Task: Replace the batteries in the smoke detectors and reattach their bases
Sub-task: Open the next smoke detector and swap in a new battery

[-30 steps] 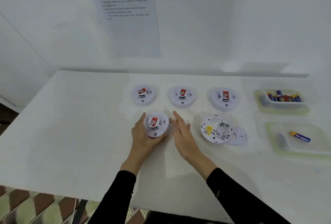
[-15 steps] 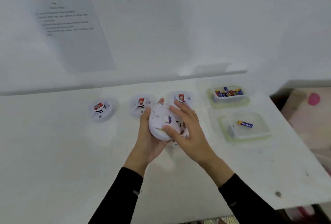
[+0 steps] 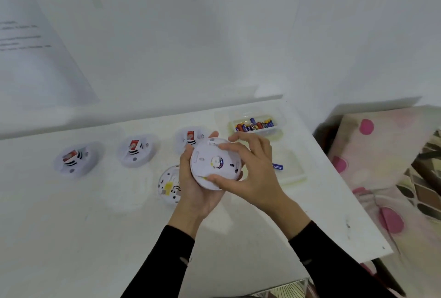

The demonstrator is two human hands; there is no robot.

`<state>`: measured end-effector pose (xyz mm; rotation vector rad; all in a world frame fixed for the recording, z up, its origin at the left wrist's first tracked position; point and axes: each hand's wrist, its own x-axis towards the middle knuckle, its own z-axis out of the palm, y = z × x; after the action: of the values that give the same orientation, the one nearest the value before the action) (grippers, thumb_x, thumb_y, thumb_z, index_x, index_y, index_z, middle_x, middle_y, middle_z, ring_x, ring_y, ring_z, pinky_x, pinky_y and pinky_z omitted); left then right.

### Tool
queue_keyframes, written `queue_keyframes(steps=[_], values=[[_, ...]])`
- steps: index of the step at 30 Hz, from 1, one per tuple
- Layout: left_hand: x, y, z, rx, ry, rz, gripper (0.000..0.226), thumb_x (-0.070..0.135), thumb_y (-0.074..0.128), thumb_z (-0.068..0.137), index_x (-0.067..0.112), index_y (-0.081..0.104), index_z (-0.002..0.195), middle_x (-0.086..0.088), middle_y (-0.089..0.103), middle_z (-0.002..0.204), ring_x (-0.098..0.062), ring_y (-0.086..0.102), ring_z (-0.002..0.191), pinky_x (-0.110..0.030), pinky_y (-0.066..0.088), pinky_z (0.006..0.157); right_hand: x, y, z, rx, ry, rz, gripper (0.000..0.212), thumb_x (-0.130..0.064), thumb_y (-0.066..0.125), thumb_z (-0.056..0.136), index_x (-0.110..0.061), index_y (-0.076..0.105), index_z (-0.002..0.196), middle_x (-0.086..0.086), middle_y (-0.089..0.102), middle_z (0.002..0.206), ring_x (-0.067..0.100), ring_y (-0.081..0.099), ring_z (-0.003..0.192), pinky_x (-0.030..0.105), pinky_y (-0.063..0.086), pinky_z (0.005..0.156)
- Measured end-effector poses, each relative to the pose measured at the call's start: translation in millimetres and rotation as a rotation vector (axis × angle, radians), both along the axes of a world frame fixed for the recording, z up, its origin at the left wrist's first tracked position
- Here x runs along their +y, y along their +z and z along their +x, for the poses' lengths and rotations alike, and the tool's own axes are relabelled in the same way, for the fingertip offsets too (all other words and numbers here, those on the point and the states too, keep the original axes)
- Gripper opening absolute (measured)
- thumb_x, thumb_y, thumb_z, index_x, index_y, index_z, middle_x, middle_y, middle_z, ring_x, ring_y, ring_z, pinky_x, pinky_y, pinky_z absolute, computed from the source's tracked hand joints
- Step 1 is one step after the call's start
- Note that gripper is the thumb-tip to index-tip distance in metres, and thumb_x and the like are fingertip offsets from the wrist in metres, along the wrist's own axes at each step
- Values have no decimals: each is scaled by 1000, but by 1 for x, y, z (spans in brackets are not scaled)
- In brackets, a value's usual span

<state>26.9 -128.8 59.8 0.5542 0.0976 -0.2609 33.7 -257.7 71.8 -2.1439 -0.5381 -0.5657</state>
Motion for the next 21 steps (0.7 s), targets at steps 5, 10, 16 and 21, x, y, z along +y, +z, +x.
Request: queue_keyframes(steps=[5,10,16,21], values=[[-13,0,5,19,24,37,55,53,36,94,20,59,131,-10,69,116,-26,70,100,-41,59,80,-16,1,8,23,20,-127,63,-65,69,68,-27,62,118,-10,51,123,11,41,117,33,31,101],[-15,-7,6,30,0,54,56,52,29,99,18,57,133,-9,71,113,-26,72,95,-39,61,74,-30,5,20,133,193,-215,64,-65,63,67,-35,58,123,-20,42,115,3,33,109,21,17,98],[-17,-7,4,71,-22,94,54,53,38,92,14,69,113,-13,70,110,-28,70,97,-40,60,76,-36,9,30,100,310,-251,68,-58,64,58,-23,60,116,-13,53,114,10,43,104,27,25,94],[-15,-8,5,78,-60,130,60,52,31,98,14,77,99,-13,71,105,-27,70,94,-39,59,72,-37,10,32,80,333,-277,67,-54,64,56,-22,58,115,-9,53,112,13,42,104,22,24,94]])
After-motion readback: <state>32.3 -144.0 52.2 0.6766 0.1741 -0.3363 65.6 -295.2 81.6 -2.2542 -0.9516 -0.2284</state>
